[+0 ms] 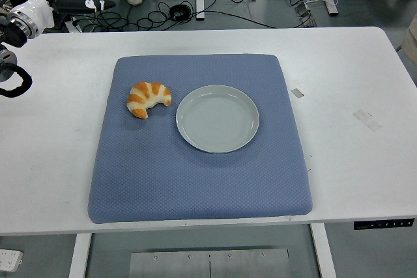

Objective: Place the bread on the table

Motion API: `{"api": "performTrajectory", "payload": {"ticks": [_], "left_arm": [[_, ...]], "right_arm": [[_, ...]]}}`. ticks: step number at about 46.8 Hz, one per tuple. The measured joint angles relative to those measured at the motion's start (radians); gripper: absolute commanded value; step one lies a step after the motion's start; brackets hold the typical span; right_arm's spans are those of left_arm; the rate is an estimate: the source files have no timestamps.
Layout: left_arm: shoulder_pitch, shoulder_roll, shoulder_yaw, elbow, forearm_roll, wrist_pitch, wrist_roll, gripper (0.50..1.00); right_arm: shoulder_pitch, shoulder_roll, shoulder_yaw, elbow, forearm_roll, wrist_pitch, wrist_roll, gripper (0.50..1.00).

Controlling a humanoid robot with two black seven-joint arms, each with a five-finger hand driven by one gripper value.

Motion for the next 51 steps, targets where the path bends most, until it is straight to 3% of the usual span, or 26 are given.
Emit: {"api": "performTrajectory", "payload": {"ticks": [18, 28, 51], "left_arm": [[0.022, 0.003, -0.018, 0.003, -0.001, -0.001, 0.000, 0.966], [0.049, 0.003, -0.094, 0.011, -0.002, 0.000, -0.002, 0.966], [0.058, -0.005, -0.098, 0.011, -0.001, 0.000, -0.002, 0.966]], "right_arm": [[0.000, 0.000, 0.001, 0.000, 0.000, 0.000, 0.000, 1.000], [0.000, 0.000, 0.001, 0.001, 0.000, 0.000, 0.000, 1.000], [0.000, 0.000, 0.001, 0.001, 0.000, 0.000, 0.000, 1.000]]}}
